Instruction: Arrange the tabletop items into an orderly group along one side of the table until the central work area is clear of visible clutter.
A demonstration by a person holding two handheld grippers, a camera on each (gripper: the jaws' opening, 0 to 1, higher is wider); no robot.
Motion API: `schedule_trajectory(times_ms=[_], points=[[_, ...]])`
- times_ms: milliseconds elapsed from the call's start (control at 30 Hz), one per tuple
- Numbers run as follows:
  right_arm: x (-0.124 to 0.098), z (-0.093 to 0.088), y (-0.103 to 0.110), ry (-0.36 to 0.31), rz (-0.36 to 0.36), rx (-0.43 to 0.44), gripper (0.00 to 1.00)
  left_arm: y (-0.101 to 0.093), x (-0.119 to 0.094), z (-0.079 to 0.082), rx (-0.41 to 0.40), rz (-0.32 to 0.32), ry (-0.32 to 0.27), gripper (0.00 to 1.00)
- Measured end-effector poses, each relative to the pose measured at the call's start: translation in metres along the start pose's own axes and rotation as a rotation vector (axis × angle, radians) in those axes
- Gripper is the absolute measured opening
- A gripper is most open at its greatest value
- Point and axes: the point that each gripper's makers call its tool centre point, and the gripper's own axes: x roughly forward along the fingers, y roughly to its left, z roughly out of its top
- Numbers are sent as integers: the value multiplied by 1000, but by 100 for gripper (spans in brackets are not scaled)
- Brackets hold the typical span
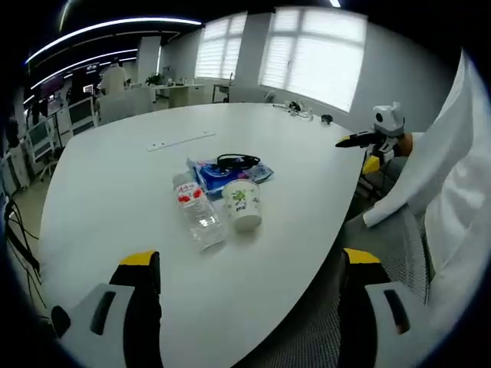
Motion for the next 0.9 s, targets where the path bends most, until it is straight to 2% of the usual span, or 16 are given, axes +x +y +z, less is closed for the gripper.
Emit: schedule_trajectory(times_ms=[900], points=[[0,-1,0,0,3,5,84,-2,0,3,6,-2,-4,100]])
